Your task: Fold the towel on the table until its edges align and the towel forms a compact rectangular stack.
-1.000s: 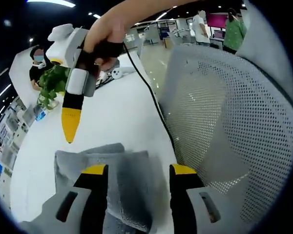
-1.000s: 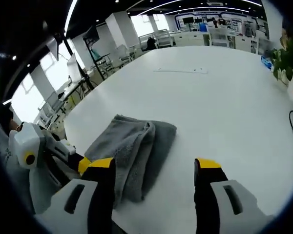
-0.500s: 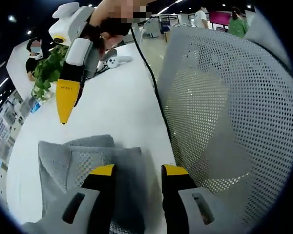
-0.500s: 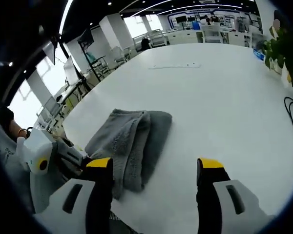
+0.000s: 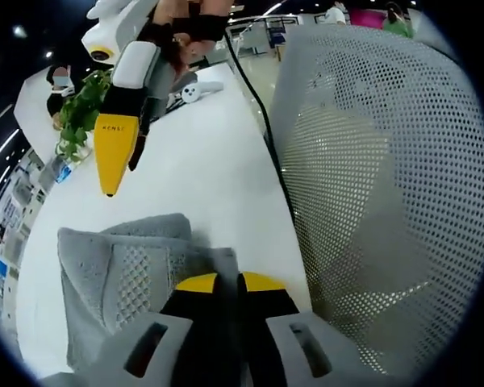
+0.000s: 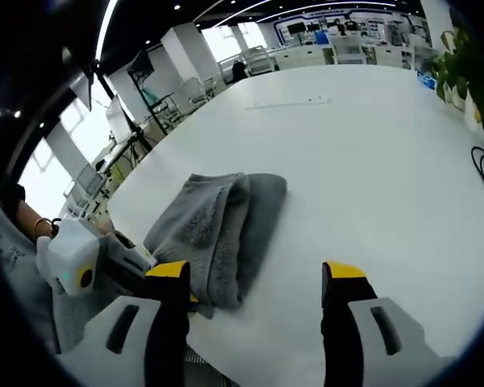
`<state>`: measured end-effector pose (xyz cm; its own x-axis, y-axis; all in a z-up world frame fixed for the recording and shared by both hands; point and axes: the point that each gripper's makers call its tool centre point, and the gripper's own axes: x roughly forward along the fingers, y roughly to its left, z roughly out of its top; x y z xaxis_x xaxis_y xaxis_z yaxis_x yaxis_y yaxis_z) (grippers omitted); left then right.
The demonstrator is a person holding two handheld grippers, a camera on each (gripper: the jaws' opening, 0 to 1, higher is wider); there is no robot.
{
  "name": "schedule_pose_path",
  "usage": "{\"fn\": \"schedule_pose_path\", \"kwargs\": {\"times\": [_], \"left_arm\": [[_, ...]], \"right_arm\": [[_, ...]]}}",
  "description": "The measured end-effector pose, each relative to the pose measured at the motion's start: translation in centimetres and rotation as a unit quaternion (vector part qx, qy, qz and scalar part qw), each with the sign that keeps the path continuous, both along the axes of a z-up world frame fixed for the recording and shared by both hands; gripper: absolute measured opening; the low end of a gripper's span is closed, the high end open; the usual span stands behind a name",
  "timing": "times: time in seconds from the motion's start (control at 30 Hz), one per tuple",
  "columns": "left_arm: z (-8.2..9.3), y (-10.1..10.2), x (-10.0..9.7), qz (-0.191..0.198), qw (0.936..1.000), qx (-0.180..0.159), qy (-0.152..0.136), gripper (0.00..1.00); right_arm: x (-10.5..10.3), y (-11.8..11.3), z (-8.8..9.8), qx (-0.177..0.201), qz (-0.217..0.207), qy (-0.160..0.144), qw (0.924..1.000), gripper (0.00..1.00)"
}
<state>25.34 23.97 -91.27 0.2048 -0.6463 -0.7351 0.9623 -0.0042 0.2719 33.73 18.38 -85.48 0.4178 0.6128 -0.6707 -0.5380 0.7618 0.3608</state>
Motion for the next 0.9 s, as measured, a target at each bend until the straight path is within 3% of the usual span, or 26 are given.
{"fn": "schedule_pose_path", "kwargs": {"times": [0.1, 0.3, 0.53, 0.8, 0.9], "left_arm": [[-0.2, -0.2, -0.2, 0.005, 0.9999, -0.005, 0.014, 0.03], [-0.3, -0.2, 0.0, 0.015, 0.9994, -0.009, 0.030, 0.01], [0.0, -0.1, -0.3, 0.014, 0.9995, 0.004, 0.030, 0.01], [2.3, 0.0, 0.0, 0.024, 0.9990, -0.024, 0.030, 0.01], [3.8, 0.3, 0.3, 0.048, 0.9968, -0.053, 0.036, 0.01]], "right_arm": [[-0.1, -0.1, -0.1, 0.001, -0.002, 0.002, 1.0000, 0.65], [-0.4, 0.0, -0.3, 0.003, -0.001, 0.007, 1.0000, 0.64], [-0.4, 0.2, -0.1, 0.009, 0.001, 0.006, 0.9999, 0.64], [-0.2, 0.3, 0.3, 0.010, 0.004, 0.000, 0.9999, 0.64], [-0.3, 0.2, 0.4, 0.010, 0.005, -0.001, 0.9999, 0.63]]}}
